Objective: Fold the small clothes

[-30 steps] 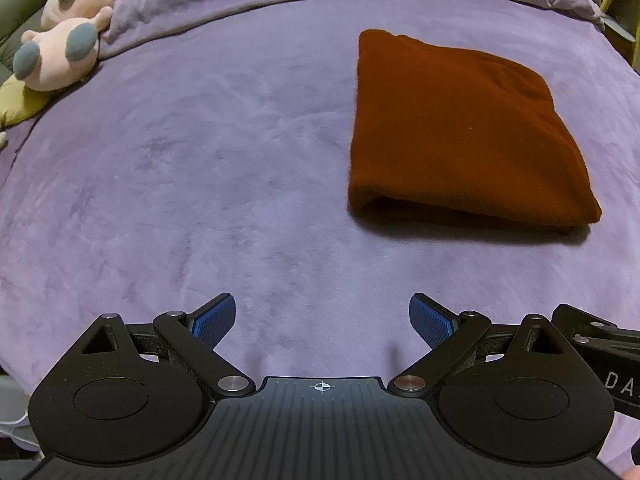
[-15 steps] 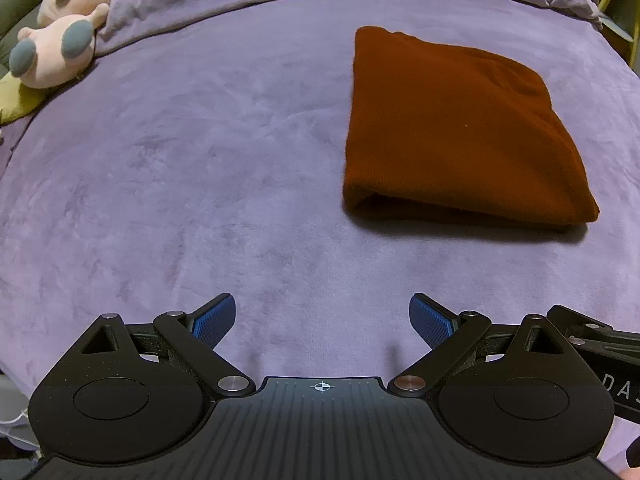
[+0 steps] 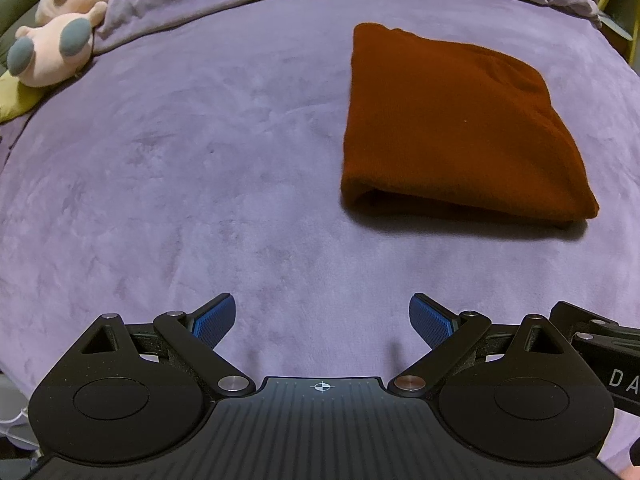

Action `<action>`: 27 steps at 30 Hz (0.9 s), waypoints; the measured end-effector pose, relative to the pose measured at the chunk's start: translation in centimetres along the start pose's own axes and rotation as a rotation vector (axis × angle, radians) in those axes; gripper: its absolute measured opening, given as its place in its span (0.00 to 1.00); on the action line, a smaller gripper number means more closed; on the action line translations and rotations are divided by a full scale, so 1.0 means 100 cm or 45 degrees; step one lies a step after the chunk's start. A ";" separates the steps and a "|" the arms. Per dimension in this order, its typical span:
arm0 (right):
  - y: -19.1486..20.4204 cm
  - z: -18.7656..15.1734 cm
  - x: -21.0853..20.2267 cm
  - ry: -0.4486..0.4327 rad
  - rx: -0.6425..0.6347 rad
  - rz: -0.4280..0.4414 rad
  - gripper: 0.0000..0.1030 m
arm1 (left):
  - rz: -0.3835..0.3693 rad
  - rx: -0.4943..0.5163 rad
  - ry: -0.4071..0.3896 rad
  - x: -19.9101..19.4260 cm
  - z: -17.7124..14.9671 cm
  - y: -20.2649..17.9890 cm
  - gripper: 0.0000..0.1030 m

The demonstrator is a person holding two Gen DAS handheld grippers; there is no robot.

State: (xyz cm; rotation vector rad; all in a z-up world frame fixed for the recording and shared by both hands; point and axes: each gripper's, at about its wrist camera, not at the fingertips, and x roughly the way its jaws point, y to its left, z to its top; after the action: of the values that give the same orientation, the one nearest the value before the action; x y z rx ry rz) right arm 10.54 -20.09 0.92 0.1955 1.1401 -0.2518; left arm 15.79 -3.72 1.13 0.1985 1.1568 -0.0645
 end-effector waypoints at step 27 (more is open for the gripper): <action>-0.001 -0.001 -0.004 -0.006 0.003 0.001 0.96 | 0.006 0.040 -0.007 0.000 -0.004 -0.001 0.94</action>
State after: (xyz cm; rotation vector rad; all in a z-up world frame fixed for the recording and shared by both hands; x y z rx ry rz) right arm 10.27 -20.13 1.26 0.1974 1.1354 -0.2528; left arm 15.41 -3.79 0.97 0.2292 1.1499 -0.0791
